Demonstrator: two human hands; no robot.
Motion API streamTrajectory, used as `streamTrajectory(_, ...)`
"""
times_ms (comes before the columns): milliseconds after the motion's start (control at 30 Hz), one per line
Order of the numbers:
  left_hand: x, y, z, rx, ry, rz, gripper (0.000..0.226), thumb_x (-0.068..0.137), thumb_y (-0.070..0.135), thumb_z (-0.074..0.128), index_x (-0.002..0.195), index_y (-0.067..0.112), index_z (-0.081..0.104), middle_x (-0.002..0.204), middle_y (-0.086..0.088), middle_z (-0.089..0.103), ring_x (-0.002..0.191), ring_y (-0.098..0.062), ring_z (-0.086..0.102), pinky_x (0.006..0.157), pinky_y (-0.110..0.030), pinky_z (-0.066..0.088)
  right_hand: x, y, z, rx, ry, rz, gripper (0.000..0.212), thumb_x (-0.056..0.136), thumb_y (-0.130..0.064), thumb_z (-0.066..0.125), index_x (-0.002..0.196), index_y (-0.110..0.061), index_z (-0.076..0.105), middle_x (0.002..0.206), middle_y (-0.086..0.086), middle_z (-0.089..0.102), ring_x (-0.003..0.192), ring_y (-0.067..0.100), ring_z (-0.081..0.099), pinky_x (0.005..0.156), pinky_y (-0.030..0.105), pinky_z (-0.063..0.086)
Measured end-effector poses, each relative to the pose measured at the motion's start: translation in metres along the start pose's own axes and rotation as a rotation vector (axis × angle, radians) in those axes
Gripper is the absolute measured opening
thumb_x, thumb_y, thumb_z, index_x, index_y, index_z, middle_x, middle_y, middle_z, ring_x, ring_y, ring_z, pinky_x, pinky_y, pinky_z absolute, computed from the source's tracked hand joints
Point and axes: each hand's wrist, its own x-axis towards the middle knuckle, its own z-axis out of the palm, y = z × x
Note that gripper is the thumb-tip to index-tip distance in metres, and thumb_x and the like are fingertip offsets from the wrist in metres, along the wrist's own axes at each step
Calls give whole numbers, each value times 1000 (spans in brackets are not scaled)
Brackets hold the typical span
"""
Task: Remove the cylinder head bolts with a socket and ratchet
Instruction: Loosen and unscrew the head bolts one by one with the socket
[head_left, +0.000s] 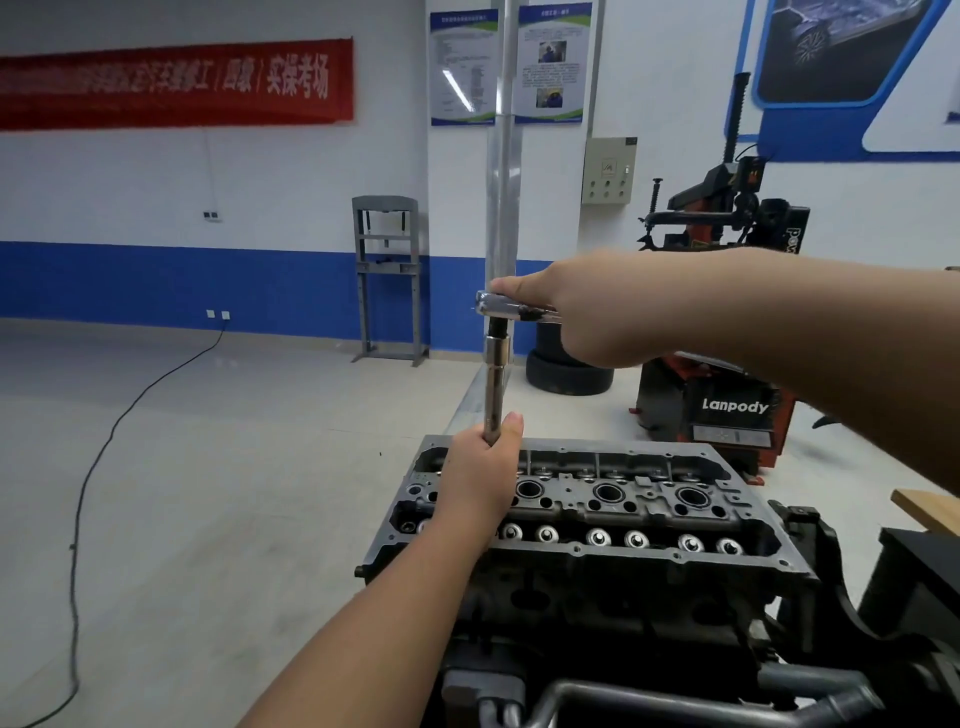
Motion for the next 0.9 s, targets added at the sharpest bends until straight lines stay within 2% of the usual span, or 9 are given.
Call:
streamTrajectory(100,1,2,2,48,27,13,47,102,52,50,66,23,40,42,13,38,36,-3,32,39,-20,34,2,-17,-2,-110,-21,10,76,93,1,42,158,-31,19,91,-1,49,63,12,41,47,23,25)
streamTrajectory(167,-1,3,2,82,51,18,47,103,52,49,66,23,41,38,14,38,34,-3,34,36,-15,33,2,-25,-4,-154,-48,20,67,95,-4,43,156,-23,26,93,2,49,63,12,39,48,23,24)
streamTrajectory(267,-3,4,3,93,52,31,46,104,50,47,68,22,43,38,14,40,35,-2,37,46,-25,38,3,-33,-6,-165,-81,54,57,95,-5,46,149,-16,37,79,0,39,63,12,37,49,23,23)
streamTrajectory(400,-4,6,4,95,52,45,47,105,47,48,67,21,45,38,12,42,34,-2,38,43,-23,37,-2,-44,-11,-257,-118,106,49,99,-8,43,148,-9,40,88,3,45,70,17,42,60,24,32)
streamTrajectory(533,-4,6,4,101,65,45,46,105,48,48,68,20,48,51,8,44,42,-6,40,48,-27,37,-8,-60,-17,-303,-144,151,48,101,-10,42,149,-10,39,82,3,39,64,15,36,52,24,28)
streamTrajectory(600,-4,5,4,105,57,50,45,105,48,47,69,20,48,54,7,45,44,-7,40,47,-26,37,-7,-68,-20,-315,-161,169,46,101,-9,43,147,-10,40,81,3,36,78,19,44,68,24,39)
streamTrajectory(733,-4,5,4,97,43,62,45,106,46,47,69,20,46,55,7,44,39,-4,39,43,-21,34,-5,-79,-25,-235,-168,248,39,101,-9,45,139,-6,48,112,10,52,106,25,54,96,34,47)
streamTrajectory(767,-4,5,4,97,42,61,46,106,46,47,68,20,45,54,7,44,37,-4,38,43,-22,34,-4,-82,-26,-225,-176,259,37,101,-10,46,137,-5,49,112,11,54,108,25,54,99,35,47)
streamTrajectory(900,-6,6,4,75,45,49,46,106,45,47,67,21,44,54,7,43,42,-6,37,46,-26,34,-6,-89,-29,-211,-195,282,23,104,-12,44,124,-4,53,79,6,42,82,20,49,71,27,46)
